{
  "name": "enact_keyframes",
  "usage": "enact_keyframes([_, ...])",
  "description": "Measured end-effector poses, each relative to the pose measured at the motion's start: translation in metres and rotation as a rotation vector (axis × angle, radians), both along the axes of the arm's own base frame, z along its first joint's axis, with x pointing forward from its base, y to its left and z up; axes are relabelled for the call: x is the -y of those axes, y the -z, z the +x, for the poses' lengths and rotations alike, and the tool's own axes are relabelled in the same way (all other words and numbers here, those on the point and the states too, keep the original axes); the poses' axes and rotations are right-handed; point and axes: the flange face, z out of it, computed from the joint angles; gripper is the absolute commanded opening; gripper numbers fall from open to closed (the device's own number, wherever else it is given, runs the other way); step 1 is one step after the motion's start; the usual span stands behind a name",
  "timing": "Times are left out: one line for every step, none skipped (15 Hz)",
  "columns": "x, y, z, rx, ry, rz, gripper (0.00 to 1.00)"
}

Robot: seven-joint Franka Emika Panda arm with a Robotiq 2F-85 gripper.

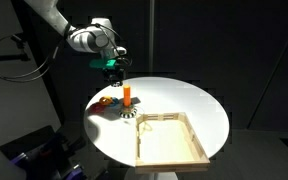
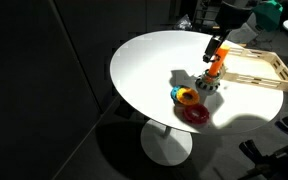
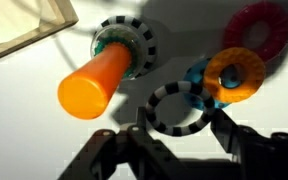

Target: Put the striped ring through the pole

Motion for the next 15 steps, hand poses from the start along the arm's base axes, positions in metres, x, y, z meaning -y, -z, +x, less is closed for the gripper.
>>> enact_keyframes([0.003, -0.006, 0.001, 0.011, 0.009, -0.003, 0.42])
enact_keyframes([0.007, -0.011, 0.002, 0.022, 0.018, -0.006, 0.42])
enact_keyframes([0.01, -0.016, 0.003, 0.032, 0.025, -0.009, 0.42])
enact_keyframes([0.013, -0.02, 0.003, 0.041, 0.033, -0.011, 0.42])
enact_keyframes([0.015, -0.024, 0.004, 0.05, 0.039, -0.014, 0.42])
enact_keyframes([0.018, -0.028, 0.005, 0.057, 0.044, -0.015, 0.42])
enact_keyframes([0.021, -0.032, 0.005, 0.064, 0.052, -0.017, 0.42])
enact_keyframes([0.024, -0.035, 0.006, 0.071, 0.06, -0.018, 0.42])
enact_keyframes([0.026, -0.038, 0.006, 0.076, 0.067, -0.02, 0.42])
enact_keyframes([0.029, -0.04, 0.006, 0.081, 0.073, -0.022, 0.42])
enact_keyframes([0.032, -0.041, 0.006, 0.084, 0.08, -0.025, 0.42])
enact_keyframes([0.035, -0.042, 0.006, 0.085, 0.087, -0.027, 0.42])
enact_keyframes([0.039, -0.042, 0.005, 0.085, 0.093, -0.03, 0.42])
enact_keyframes([0.043, -0.041, 0.005, 0.083, 0.1, -0.032, 0.42])
enact_keyframes([0.047, -0.04, 0.004, 0.08, 0.107, -0.033, 0.42])
